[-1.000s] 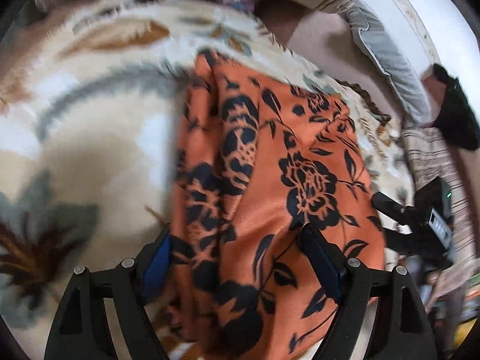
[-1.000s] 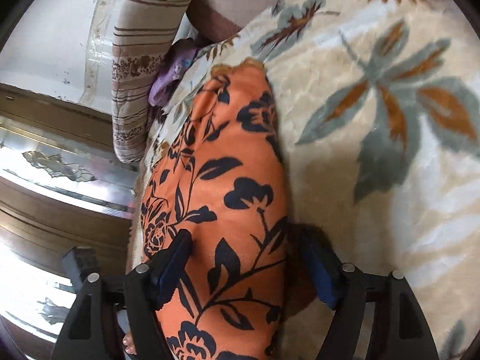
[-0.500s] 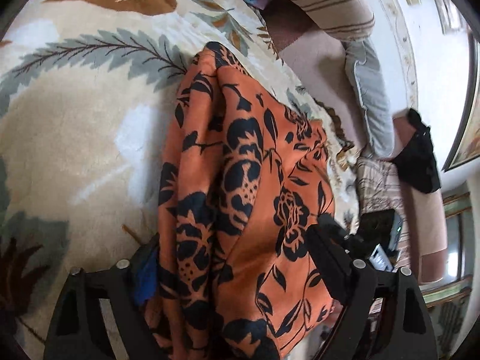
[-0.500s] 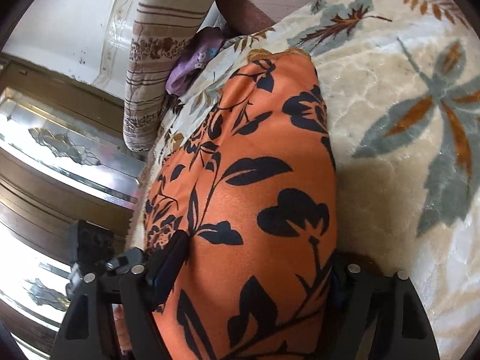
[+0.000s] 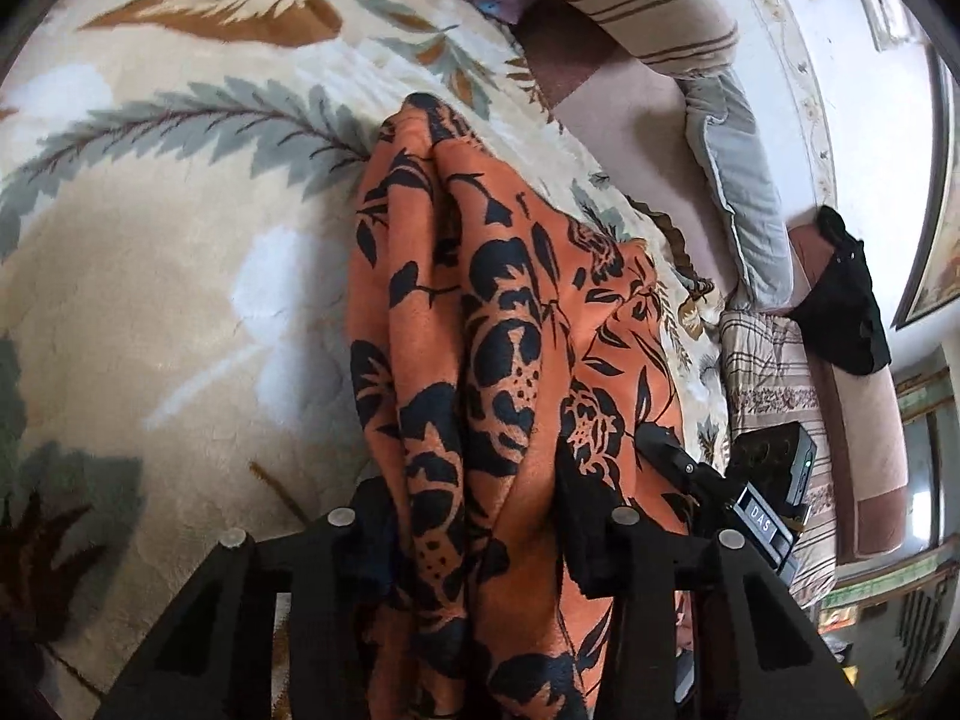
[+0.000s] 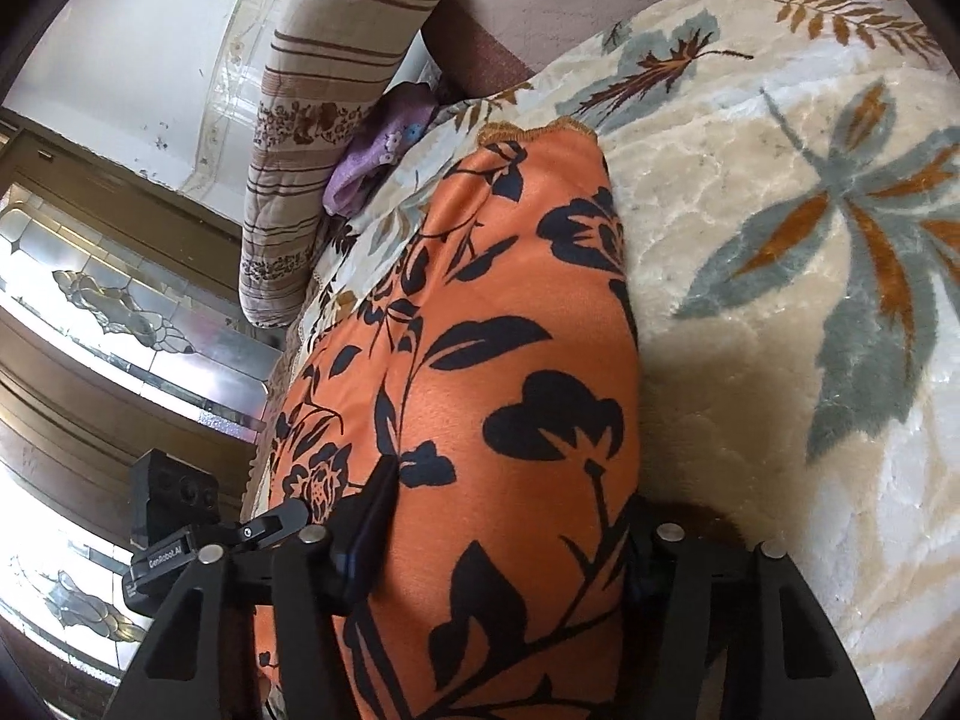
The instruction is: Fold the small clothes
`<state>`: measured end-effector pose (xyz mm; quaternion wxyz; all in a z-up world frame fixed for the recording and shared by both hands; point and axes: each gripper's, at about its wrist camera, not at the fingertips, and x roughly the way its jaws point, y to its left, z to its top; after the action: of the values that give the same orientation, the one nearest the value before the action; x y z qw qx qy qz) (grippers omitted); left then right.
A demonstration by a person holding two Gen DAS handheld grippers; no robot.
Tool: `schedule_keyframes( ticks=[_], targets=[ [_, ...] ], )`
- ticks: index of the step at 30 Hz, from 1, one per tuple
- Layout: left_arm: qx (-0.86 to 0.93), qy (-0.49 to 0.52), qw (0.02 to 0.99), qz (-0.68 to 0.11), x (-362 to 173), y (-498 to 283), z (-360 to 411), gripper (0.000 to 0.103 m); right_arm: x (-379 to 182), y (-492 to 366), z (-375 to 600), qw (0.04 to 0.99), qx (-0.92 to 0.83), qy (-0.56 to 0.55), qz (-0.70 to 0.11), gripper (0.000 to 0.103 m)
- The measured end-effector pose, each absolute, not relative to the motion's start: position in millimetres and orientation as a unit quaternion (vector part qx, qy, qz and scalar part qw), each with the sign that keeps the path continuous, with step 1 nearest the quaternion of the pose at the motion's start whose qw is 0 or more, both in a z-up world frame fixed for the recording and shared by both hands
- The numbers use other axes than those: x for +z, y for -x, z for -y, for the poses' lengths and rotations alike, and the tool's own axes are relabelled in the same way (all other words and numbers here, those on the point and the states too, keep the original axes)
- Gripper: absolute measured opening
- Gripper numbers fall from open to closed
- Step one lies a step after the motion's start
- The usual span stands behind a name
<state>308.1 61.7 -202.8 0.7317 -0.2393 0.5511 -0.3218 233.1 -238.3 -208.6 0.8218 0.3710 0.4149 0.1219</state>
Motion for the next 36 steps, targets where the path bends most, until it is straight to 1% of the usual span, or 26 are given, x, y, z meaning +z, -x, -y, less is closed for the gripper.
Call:
schedule_keyframes(
  ticks=[3, 7, 11, 17, 23, 27, 32, 34, 36],
  targets=[
    [-0.323, 0.228, 0.741, -0.543, -198, -305, -62, 0.040, -201, -230, 235, 0.832, 0.118, -0.357, -0.409, 0.050],
    [-0.321, 0.218, 0.750, -0.536, -191, -300, -62, 0.038, -185, -225, 230, 0.846, 0.115, -0.328, -0.404, 0.047],
    [-0.333, 0.209, 0.756, -0.524, -177, -288, -54, 0.037, -166, -216, 228, 0.861, 0.112, -0.304, -0.393, 0.046],
    [-0.365, 0.183, 0.768, -0.493, -149, -252, -36, 0.037, -138, -184, 248, 0.873, 0.113, -0.297, -0.371, 0.046],
    [-0.381, 0.162, 0.767, -0.491, -137, -217, -8, 0.037, -121, -141, 273, 0.880, 0.100, -0.289, -0.364, 0.045],
    [-0.383, 0.143, 0.769, -0.491, -135, -189, 13, 0.037, -122, -109, 295, 0.879, 0.091, -0.298, -0.361, 0.046],
    [-0.366, 0.107, 0.776, -0.503, -143, -161, 34, 0.037, -138, -85, 313, 0.867, 0.086, -0.314, -0.377, 0.046],
    [-0.344, 0.078, 0.783, -0.513, -149, -154, 42, 0.037, -147, -86, 313, 0.862, 0.086, -0.315, -0.389, 0.046],
    [-0.313, 0.039, 0.790, -0.526, -161, -149, 47, 0.037, -161, -89, 310, 0.849, 0.082, -0.309, -0.422, 0.046]
  ],
)
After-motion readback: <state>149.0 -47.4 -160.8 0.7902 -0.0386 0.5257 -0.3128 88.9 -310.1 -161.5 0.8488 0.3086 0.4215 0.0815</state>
